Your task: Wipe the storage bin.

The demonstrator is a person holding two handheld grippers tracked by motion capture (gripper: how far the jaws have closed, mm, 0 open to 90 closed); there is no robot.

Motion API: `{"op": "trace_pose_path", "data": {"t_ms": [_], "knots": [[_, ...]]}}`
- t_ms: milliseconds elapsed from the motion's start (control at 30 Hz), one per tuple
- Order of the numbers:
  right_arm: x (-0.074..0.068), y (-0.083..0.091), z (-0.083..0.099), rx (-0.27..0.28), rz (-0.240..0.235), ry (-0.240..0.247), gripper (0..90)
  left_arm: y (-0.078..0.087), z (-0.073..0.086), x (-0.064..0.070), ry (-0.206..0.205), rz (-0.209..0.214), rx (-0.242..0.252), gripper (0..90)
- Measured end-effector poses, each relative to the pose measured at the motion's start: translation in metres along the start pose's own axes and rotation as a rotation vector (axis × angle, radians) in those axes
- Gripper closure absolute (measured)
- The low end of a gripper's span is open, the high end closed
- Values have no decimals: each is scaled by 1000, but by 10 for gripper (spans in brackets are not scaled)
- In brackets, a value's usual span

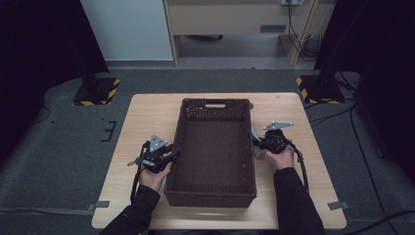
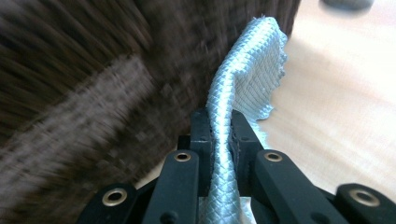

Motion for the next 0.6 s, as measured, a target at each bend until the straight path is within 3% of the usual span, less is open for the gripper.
{"op": "trace_pose_path", "data": {"t_ms": [133, 233, 300, 400, 500, 600], "knots": [[0, 19, -18, 132, -3, 4, 834, -3, -1, -1, -4, -4, -1, 629], [3, 28, -23, 170, -13, -4, 834, -5, -2, -2, -4, 0, 0, 630], [2, 27, -21, 154, -22, 0, 834, -4, -2, -2, -8, -9, 1, 615], [0, 13, -11, 72, -21, 16, 834, -4, -1, -4, 1, -8, 2, 568], [-3, -1, 0, -18, -22, 19, 833, -1, -1, -5, 0, 11, 13, 503], [-5, -11, 11, -68, -22, 19, 832, 3, -1, -4, -17, 35, 11, 481]]}}
Point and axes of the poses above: each handheld gripper's, and its own axes: y roughly backward along the jaws, z roughly out of its underside, x roughly to its right, the point moved 1 cm from there along -y, roughly forward along the jaws, and after that the axes turned 11 degrees about x, right-handed, at the moved point
